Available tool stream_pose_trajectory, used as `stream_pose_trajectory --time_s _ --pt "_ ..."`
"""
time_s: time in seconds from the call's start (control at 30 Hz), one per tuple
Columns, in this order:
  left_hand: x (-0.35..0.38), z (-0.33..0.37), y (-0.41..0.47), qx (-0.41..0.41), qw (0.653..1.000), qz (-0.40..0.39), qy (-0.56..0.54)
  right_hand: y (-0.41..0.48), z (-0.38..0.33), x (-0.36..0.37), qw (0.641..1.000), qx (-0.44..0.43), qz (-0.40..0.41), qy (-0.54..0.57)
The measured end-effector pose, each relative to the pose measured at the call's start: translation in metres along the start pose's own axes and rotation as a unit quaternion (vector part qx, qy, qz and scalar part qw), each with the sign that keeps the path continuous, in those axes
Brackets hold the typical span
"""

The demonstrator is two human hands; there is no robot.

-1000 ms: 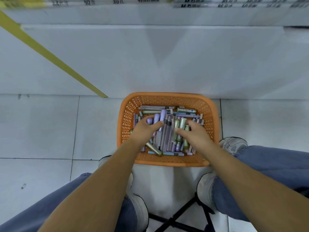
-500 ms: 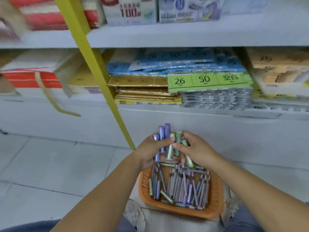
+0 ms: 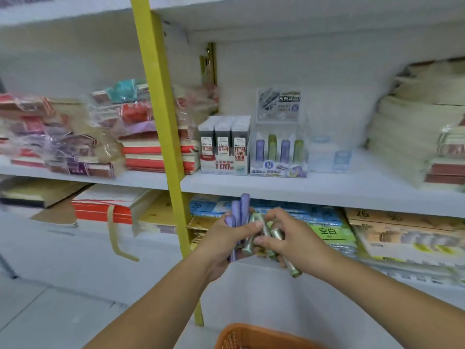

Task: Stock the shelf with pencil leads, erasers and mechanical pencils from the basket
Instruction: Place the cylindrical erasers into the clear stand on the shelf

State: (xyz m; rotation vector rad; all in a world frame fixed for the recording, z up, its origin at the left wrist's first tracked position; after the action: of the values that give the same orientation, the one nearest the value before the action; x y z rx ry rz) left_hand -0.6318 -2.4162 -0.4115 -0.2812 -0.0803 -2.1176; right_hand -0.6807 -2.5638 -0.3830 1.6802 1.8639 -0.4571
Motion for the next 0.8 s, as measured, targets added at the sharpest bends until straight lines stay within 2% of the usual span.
stream_pose_trajectory --time_s 0.2,0.33,0.47,0.6,0.8 --pt "-0.003 -0.001 0.018 0.029 0.997 0.058 -0.034 0.015 0.007 -0.006 0.999 -0.011 0.034 -0.022" --pt "-0.013 0.001 0.018 0.033 0.995 0.092 -0.002 0.02 0.012 -0.011 0.999 -0.006 0.041 0.006" --pt "-0.007 0.006 0.017 0.042 0.996 0.076 -0.018 0.022 0.012 -0.003 1.0 0.02 0.007 0.007" --pt "-0.01 0.008 0.015 0.042 0.995 0.089 -0.001 0.016 0.014 0.002 0.992 0.053 -0.055 0.099" --pt "-0.014 0.01 0.006 0.043 0.996 0.08 0.019 0.012 0.014 -0.004 0.991 0.031 -0.055 0.118"
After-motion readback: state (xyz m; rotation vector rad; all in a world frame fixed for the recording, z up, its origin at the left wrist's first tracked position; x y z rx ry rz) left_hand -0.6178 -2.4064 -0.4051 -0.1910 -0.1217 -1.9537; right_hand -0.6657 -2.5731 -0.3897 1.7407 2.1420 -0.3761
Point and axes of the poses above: each hand's wrist, its own y-axis towards the middle knuckle, its own x-axis out of the palm, z = x × y, the point moved 4 cm from there along y, towards the middle knuckle, and after that the axes turned 6 degrees about -z, right-handed, at the moved point
